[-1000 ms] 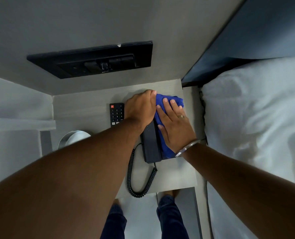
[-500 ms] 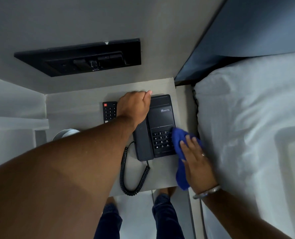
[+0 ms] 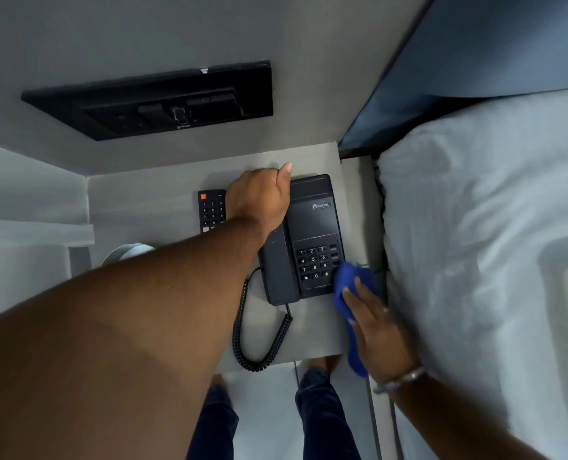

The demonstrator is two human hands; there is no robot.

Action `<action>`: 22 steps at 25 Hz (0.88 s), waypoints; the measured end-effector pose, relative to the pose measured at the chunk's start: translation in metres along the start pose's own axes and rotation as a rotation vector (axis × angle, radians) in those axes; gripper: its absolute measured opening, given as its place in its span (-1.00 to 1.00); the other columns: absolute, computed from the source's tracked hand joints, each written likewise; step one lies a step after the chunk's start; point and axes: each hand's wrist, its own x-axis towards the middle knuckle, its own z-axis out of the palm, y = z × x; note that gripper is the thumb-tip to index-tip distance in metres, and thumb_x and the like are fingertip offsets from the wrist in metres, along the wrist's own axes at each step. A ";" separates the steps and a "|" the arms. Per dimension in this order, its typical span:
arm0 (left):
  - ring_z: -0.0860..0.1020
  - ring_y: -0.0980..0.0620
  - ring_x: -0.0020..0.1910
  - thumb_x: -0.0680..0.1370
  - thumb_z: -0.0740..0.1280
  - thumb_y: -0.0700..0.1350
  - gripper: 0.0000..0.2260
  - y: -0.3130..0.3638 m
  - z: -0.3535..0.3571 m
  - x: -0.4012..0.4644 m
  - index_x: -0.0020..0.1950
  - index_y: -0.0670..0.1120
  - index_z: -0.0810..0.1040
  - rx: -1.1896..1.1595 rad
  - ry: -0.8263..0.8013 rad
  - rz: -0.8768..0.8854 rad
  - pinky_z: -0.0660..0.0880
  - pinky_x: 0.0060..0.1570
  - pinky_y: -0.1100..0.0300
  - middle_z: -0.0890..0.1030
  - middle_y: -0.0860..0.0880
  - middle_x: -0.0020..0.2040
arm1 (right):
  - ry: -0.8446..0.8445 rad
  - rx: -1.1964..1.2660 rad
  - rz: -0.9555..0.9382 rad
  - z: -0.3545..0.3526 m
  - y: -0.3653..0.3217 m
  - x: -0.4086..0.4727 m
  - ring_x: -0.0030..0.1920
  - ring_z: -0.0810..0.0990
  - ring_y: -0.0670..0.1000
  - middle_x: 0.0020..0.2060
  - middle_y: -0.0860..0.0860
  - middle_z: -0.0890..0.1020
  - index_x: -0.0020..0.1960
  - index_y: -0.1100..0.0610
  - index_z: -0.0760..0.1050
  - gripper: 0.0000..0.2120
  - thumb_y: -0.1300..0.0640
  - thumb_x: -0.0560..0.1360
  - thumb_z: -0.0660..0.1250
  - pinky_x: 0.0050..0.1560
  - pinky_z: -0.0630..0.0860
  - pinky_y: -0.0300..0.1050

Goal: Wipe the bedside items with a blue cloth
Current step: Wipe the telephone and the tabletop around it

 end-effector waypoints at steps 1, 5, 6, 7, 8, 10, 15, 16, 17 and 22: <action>0.47 -0.15 -0.39 0.71 0.05 0.07 -0.49 -0.001 0.000 0.000 -0.45 -0.01 0.23 0.003 -0.001 0.007 0.39 -0.33 0.08 0.31 0.06 -0.51 | -0.029 0.031 0.033 0.002 0.001 -0.014 0.01 0.65 0.18 0.26 0.20 0.54 0.31 0.14 0.45 -0.38 0.35 0.28 0.50 -0.14 0.62 -0.01; 0.44 -0.12 -0.45 0.71 0.04 0.06 -0.48 -0.003 0.000 0.001 -0.46 -0.01 0.24 0.004 -0.009 0.044 0.47 -0.33 0.05 0.32 0.04 -0.53 | 0.147 -0.033 0.157 -0.012 -0.019 0.001 -0.13 0.60 0.22 0.06 0.21 0.59 0.31 0.05 0.37 -0.32 0.25 0.24 0.51 -0.22 0.59 0.08; 0.44 -0.12 -0.45 0.71 0.04 0.06 -0.49 -0.003 0.000 0.001 -0.46 0.00 0.24 0.006 -0.010 0.050 0.48 -0.33 0.04 0.32 0.04 -0.53 | 0.191 -0.103 0.108 -0.018 -0.030 0.017 -0.15 0.59 0.22 0.04 0.20 0.58 0.29 0.05 0.38 -0.34 0.20 0.23 0.50 -0.22 0.58 0.10; 0.45 -0.12 -0.44 0.71 0.03 0.06 -0.49 -0.004 0.000 0.002 -0.45 0.00 0.24 0.008 -0.011 0.053 0.49 -0.32 0.03 0.32 0.05 -0.53 | 0.191 -0.151 0.040 -0.022 -0.041 0.033 -0.15 0.58 0.22 0.03 0.19 0.58 0.28 0.04 0.40 -0.37 0.16 0.24 0.48 -0.20 0.57 0.12; 0.46 -0.13 -0.43 0.71 0.03 0.06 -0.49 -0.004 0.001 0.002 -0.45 0.01 0.24 0.013 -0.010 0.054 0.49 -0.31 0.03 0.31 0.05 -0.52 | 0.150 -0.180 -0.030 -0.026 -0.049 0.048 -0.13 0.57 0.22 0.03 0.18 0.57 0.27 0.03 0.43 -0.42 0.13 0.26 0.46 -0.15 0.56 0.13; 0.46 -0.13 -0.41 0.71 0.03 0.06 -0.49 -0.003 0.002 0.003 -0.45 0.01 0.23 0.021 -0.003 0.061 0.47 -0.31 0.04 0.31 0.06 -0.52 | 0.039 -0.215 -0.115 -0.028 -0.060 0.068 -0.08 0.56 0.19 0.04 0.15 0.56 0.25 0.02 0.46 -0.52 0.10 0.34 0.40 -0.07 0.54 0.13; 0.46 -0.15 -0.39 0.70 0.03 0.07 -0.53 -0.007 0.003 0.003 -0.37 -0.05 0.36 0.013 -0.028 0.091 0.44 -0.30 0.04 0.30 0.05 -0.51 | -0.050 -0.324 -0.223 -0.030 -0.056 0.083 -0.08 0.55 0.20 -0.01 0.12 0.55 0.21 0.02 0.48 -0.58 0.12 0.35 0.37 -0.07 0.55 0.13; 0.45 -0.16 -0.38 0.70 0.04 0.08 -0.53 -0.008 0.002 0.003 -0.37 -0.05 0.36 0.014 -0.033 0.105 0.40 -0.31 0.06 0.31 0.04 -0.51 | -0.073 -0.361 -0.242 -0.033 -0.051 0.082 -0.07 0.55 0.21 0.00 0.13 0.55 0.21 0.03 0.47 -0.57 0.13 0.34 0.37 -0.06 0.55 0.15; 0.44 -0.15 -0.38 0.69 0.05 0.08 -0.53 -0.008 0.001 0.003 -0.38 -0.05 0.37 0.017 -0.034 0.121 0.36 -0.32 0.08 0.32 0.04 -0.50 | -0.088 -0.390 -0.230 -0.037 -0.046 0.081 -0.07 0.55 0.22 -0.01 0.14 0.54 0.21 0.04 0.46 -0.57 0.15 0.34 0.36 -0.05 0.55 0.16; 0.42 -0.13 -0.39 0.68 0.04 0.10 -0.51 -0.009 0.002 0.003 -0.39 -0.06 0.35 0.045 -0.037 0.124 0.27 -0.32 0.10 0.35 0.02 -0.50 | -0.066 -0.432 0.078 -0.054 -0.021 0.074 -0.06 0.54 0.29 -0.02 0.21 0.56 0.18 0.06 0.49 -0.60 0.22 0.35 0.31 -0.09 0.52 0.11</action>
